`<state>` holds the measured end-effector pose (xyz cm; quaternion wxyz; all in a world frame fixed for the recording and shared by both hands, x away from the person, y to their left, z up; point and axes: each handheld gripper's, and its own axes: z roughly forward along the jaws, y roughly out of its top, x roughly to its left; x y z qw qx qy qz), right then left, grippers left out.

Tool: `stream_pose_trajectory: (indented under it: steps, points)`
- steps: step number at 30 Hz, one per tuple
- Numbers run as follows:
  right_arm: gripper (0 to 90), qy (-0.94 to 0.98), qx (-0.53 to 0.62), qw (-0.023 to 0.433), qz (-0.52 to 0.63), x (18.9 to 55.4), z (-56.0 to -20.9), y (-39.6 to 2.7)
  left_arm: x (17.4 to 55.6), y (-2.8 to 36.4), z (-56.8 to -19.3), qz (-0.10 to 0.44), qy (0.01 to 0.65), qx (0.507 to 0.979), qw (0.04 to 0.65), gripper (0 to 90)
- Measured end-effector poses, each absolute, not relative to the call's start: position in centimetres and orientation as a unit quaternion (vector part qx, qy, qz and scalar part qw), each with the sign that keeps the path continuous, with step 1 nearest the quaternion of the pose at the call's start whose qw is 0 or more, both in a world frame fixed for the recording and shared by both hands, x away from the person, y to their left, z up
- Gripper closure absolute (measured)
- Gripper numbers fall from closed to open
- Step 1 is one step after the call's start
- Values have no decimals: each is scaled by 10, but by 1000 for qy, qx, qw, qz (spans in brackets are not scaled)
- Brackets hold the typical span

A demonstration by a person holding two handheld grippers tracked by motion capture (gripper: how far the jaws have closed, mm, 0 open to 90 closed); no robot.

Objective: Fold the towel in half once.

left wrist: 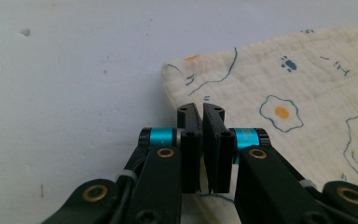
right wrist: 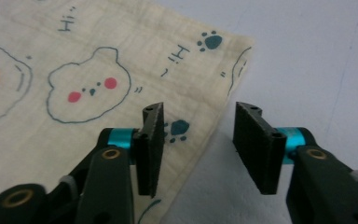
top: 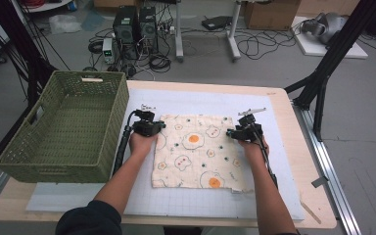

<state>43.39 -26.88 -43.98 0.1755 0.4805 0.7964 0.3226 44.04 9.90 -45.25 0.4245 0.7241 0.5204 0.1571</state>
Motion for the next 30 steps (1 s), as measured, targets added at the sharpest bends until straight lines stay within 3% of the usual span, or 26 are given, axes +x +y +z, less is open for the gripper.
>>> stream_pose_trajectory:
  steps: [4, 13, 30]
  points:
    - [857, 806, 478, 149, 317, 437, -436, -263, 441, 102, -452, 150, 525, 720, 429, 862]
    - [867, 790, 456, 214, 348, 434, -416, -262, 438, 115, -432, 165, 523, 679, 487, 866]
    - [864, 794, 433, 182, 386, 401, -403, -271, 399, 123, -419, 158, 482, 684, 524, 864]
